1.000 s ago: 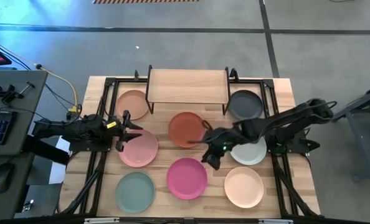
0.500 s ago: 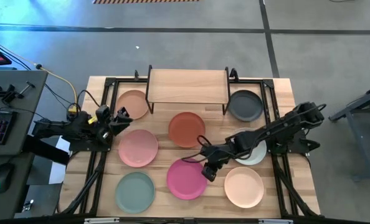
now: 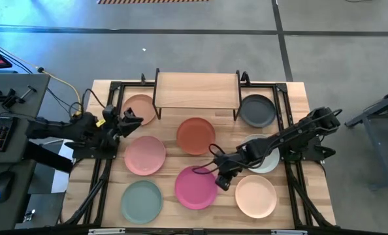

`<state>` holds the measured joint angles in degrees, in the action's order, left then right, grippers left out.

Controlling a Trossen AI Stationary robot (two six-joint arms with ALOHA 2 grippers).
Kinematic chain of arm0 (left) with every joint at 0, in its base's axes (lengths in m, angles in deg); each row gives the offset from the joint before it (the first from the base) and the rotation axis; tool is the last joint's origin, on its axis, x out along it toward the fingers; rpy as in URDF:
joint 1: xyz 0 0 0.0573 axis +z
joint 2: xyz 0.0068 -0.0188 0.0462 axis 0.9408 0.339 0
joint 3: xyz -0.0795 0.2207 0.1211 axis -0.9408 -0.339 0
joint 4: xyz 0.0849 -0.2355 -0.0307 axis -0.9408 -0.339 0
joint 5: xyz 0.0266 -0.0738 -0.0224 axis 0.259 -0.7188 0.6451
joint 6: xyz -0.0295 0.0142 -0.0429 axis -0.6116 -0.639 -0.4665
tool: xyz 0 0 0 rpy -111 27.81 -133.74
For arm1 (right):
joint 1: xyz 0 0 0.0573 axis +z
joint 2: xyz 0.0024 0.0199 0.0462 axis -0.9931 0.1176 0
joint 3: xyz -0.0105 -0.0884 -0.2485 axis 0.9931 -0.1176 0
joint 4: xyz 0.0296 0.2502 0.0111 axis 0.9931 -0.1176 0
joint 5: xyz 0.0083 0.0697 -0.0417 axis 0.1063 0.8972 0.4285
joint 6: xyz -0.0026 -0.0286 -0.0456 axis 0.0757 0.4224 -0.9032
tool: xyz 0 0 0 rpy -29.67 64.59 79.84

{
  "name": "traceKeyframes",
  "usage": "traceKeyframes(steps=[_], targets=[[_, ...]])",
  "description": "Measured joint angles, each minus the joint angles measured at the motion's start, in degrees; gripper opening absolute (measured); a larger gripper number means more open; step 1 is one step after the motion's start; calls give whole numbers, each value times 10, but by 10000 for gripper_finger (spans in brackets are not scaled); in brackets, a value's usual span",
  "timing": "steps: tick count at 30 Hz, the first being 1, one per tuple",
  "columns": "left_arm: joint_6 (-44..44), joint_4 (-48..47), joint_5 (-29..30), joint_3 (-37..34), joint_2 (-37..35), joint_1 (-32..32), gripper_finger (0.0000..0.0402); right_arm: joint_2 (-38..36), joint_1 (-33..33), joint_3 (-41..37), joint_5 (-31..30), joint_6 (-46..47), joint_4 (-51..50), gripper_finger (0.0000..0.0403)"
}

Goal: Place and stack plates onto a shelf
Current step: Put the pink plate on the shelf

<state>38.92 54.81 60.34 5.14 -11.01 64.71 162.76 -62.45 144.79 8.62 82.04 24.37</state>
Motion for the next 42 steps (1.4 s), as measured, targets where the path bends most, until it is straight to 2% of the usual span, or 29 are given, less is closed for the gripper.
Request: traceKeyframes(steps=[3, 6, 10, 12, 16, 19, 22, 28, 37, 42], targets=[[46, -59, -29, 56, 66, -17, 117, 0, 0, 0, -1, -4, -7, 91], [88, -137, -33, 118, 126, -43, 117, -7, 5, -13, 3, -2, -5, 91], [133, -224, -39, 179, 178, -85, 117, -42, 31, -68, 7, 33, 1, 91], [140, -230, -37, 189, 192, -102, 117, -75, 46, -112, 0, 82, 27, 91], [133, -225, 5, 189, 206, -129, 117, -147, 72, -216, -65, 228, 189, 91], [127, -221, 40, 189, 217, -142, 117, -161, 80, -255, -127, 285, 311, 91], [125, -203, 52, 189, 231, -152, 117, -134, 75, -238, -137, 288, 303, 91], [125, -162, 57, 189, 265, -161, 117, -46, 41, -146, -129, 300, 173, 91], [109, -157, 63, 189, 302, -161, 117, 69, 17, -54, -83, 322, 103, 91], [94, -156, 62, 189, 311, -161, 117, 99, 23, -40, -80, 332, 88, 91]])
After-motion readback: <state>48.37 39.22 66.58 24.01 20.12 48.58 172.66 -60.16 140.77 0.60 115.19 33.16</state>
